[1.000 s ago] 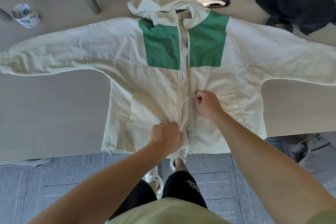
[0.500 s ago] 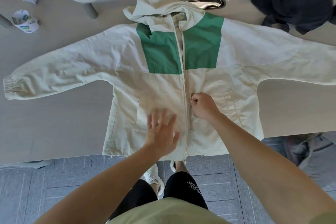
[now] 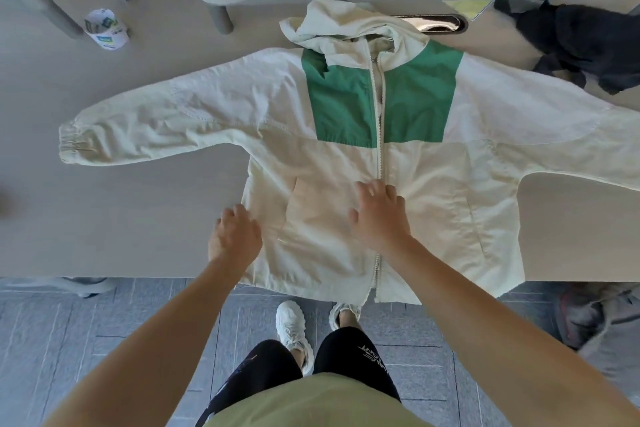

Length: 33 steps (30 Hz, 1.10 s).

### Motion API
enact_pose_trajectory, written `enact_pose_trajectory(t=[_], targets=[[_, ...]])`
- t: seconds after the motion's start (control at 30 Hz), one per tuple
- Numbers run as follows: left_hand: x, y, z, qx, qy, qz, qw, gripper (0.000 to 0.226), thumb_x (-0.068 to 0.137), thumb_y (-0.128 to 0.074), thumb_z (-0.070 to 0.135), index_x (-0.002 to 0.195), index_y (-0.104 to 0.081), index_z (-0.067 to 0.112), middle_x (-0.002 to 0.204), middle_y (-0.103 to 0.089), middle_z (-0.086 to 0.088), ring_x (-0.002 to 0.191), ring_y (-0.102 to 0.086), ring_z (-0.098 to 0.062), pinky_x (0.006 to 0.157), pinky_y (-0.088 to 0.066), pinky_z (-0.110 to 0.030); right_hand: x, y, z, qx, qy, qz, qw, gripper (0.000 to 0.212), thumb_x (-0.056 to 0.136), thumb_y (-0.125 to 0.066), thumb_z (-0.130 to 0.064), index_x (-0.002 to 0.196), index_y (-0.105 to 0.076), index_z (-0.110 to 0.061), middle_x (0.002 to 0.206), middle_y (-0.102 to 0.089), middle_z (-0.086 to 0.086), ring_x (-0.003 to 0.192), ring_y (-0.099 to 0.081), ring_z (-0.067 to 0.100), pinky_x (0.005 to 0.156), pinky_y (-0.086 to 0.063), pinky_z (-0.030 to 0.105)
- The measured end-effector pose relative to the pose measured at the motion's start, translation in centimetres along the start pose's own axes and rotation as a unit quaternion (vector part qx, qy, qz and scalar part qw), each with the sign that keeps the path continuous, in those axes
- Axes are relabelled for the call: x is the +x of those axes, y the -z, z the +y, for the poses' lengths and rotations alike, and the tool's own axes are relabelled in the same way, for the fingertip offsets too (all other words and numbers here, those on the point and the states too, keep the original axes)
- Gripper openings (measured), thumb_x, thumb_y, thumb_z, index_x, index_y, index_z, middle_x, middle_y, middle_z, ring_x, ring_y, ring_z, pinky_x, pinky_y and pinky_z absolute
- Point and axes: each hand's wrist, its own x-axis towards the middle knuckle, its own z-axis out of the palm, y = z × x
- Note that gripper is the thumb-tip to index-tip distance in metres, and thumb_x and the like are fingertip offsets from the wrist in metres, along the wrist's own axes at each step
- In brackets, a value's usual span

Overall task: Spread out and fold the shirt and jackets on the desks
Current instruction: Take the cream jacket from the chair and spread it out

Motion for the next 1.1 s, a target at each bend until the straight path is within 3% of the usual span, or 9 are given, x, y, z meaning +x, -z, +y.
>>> enact_pose_trajectory(t=[0.17,0.37,0.47,0.6,0.7,0.83,0.93,1.0,1.1], targets=[[-0.3,1.0,-0.6,-0.014,0.024,-0.022,0.999,0.016,0.098,-0.044,0.015,0.101,-0.056,0.005,0.103,-0.063,-0.016,0.098,-0.063,-0.039,0.075,-0.048,-0.039,0.9,-2.5,-4.4,-0.038,0.100,-0.091,0.990,0.066,0.101,-0.039,-0.052,0.157,-0.018,-0.022,0.164,-0.007,0.017,0.149,-0.011,0.038,0.118,-0.019,0.050],[-0.9,1.3,-3.4,-0.235,0.083,-0.016,0.968,0.026,0.089,-0.042,0.007,0.064,-0.043,0.012,0.062,-0.046,-0.006,0.065,-0.048,-0.030,0.056,-0.034,-0.032,0.9,-3.5,-4.9,-0.064,0.055,-0.074,0.994,0.065,0.100,-0.032,-0.058,0.153,-0.025,-0.022,0.162,-0.012,0.012,0.148,-0.012,0.037,0.117,-0.020,0.052],[-1.7,-0.1,-4.7,-0.338,0.129,-0.098,0.927,0.019,0.081,-0.049,0.010,0.062,-0.047,0.011,0.059,-0.041,-0.002,0.062,-0.041,-0.022,0.050,-0.028,-0.028,0.5,-3.5,-5.1,-0.096,0.040,-0.080,0.991,0.062,0.102,-0.030,-0.055,0.153,-0.025,-0.021,0.162,-0.015,0.010,0.147,-0.016,0.039,0.117,-0.020,0.052],[-2.6,-0.6,-5.7,-0.208,0.059,-0.212,0.953,0.023,0.092,-0.045,0.011,0.069,-0.048,0.013,0.071,-0.052,-0.011,0.067,-0.049,-0.026,0.058,-0.038,-0.031,1.2,-2.9,-7.5,-0.106,0.020,-0.053,0.993,0.058,0.103,-0.034,-0.043,0.154,-0.024,-0.019,0.161,-0.019,0.008,0.146,-0.019,0.039,0.117,-0.019,0.053],[-1.7,0.4,-5.5,-0.156,0.016,-0.170,0.973,0.019,0.092,-0.045,0.023,0.076,-0.052,0.016,0.084,-0.057,-0.008,0.082,-0.055,-0.029,0.068,-0.040,-0.032,2.5,-2.6,-9.5,-0.075,0.139,-0.033,0.987,0.054,0.101,-0.043,-0.036,0.151,-0.028,-0.023,0.162,-0.016,0.007,0.148,-0.018,0.032,0.116,-0.025,0.049],[3.4,1.7,-4.3,-0.443,0.117,-0.138,0.878,0.009,0.083,-0.063,0.031,0.087,-0.066,0.023,0.093,-0.061,-0.001,0.084,-0.060,-0.020,0.079,-0.055,-0.031,2.7,-3.7,-10.7,-0.100,0.186,-0.087,0.974,0.050,0.100,-0.042,-0.035,0.147,-0.025,-0.030,0.163,-0.006,0.007,0.149,-0.008,0.034,0.115,-0.026,0.049],[7.2,2.6,-2.4,-0.588,0.178,-0.121,0.779,0.011,0.078,-0.073,0.022,0.073,-0.071,0.013,0.076,-0.069,-0.012,0.068,-0.065,-0.024,0.071,-0.058,-0.033,1.8,-4.7,-10.2,-0.111,0.187,-0.122,0.968,0.048,0.102,-0.040,-0.040,0.147,-0.023,-0.033,0.166,0.002,0.008,0.152,0.003,0.036,0.118,-0.020,0.050],[8.7,3.2,-0.9,-0.592,0.171,-0.125,0.778,0.023,0.083,-0.070,0.013,0.063,-0.059,0.013,0.058,-0.052,-0.008,0.055,-0.049,-0.020,0.055,-0.042,-0.030,1.9,-4.5,-9.7,-0.092,0.208,-0.131,0.965,0.049,0.101,-0.042,-0.042,0.146,-0.025,-0.034,0.166,0.001,0.007,0.152,0.004,0.035,0.119,-0.020,0.051],[10.9,3.3,0.3,-0.562,0.164,-0.075,0.807,0.021,0.089,-0.060,0.013,0.070,-0.051,0.014,0.058,-0.038,-0.003,0.054,-0.038,-0.019,0.049,-0.028,-0.027,3.0,-3.7,-8.0,-0.089,0.235,-0.110,0.962,0.054,0.101,-0.042,-0.044,0.152,-0.024,-0.036,0.167,-0.002,0.003,0.153,0.000,0.032,0.121,-0.015,0.052]])
